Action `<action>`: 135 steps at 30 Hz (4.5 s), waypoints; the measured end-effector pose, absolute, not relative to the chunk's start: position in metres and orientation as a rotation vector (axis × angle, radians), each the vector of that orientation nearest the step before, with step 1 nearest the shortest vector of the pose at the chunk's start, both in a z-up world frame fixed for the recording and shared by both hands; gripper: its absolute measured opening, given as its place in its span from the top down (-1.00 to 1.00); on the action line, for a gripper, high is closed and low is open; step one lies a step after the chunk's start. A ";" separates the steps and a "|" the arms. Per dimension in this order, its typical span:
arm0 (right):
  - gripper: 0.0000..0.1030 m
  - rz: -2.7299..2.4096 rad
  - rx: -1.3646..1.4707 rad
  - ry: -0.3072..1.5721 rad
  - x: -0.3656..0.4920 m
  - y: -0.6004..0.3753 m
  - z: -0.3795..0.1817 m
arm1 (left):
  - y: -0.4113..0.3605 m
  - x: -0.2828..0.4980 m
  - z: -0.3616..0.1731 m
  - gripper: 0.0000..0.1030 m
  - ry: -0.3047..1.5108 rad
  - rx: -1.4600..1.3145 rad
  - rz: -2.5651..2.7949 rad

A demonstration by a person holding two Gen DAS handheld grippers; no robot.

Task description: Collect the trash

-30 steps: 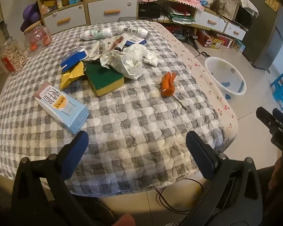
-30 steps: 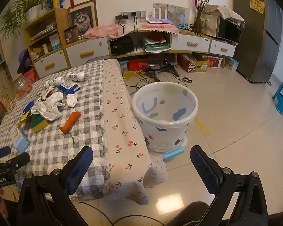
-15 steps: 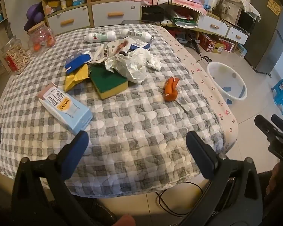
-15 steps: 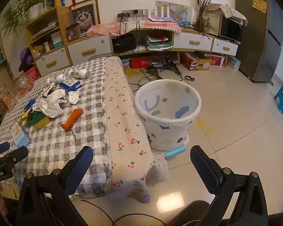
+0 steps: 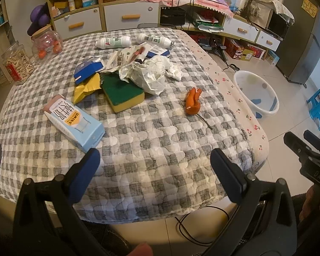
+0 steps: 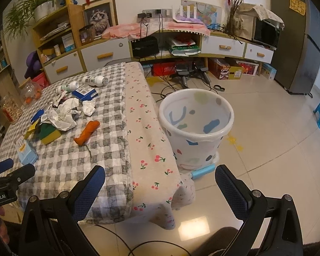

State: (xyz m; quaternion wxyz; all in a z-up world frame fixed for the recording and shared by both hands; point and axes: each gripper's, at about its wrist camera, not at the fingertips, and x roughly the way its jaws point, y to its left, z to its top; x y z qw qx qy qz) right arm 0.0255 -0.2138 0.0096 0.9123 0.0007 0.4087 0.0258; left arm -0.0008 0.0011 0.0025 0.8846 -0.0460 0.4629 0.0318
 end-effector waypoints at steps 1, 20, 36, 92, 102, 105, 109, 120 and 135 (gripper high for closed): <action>-1.00 0.053 0.003 0.844 0.026 -0.214 0.009 | 0.001 -0.001 0.003 -0.99 0.964 -0.097 0.067; -1.00 0.056 0.004 0.839 0.027 -0.214 0.009 | 0.004 -0.002 0.004 -0.99 0.957 -0.100 0.074; -1.00 0.055 0.003 0.840 0.027 -0.214 0.009 | 0.006 -0.003 0.007 -0.99 0.952 -0.103 0.082; -1.00 0.302 -0.109 1.139 0.174 -0.087 -0.013 | 0.143 0.080 -0.049 -0.49 1.234 -0.492 0.239; -1.00 0.407 -0.091 1.156 0.184 -0.037 -0.021 | 0.155 0.069 -0.028 -0.32 1.163 -0.497 0.178; -1.00 0.442 -0.104 1.169 0.189 -0.017 -0.030 | 0.162 0.060 -0.018 -0.32 1.136 -0.480 0.181; -0.99 0.480 -0.108 1.198 0.195 0.002 -0.043 | 0.167 0.056 -0.011 -0.32 1.107 -0.413 0.202; 0.12 0.525 -0.072 1.190 0.202 0.017 -0.046 | 0.172 0.057 -0.012 -0.31 1.104 -0.416 0.192; 0.36 0.568 -0.025 1.119 0.179 -0.023 -0.002 | 0.140 0.074 0.001 -0.27 1.094 -0.387 0.125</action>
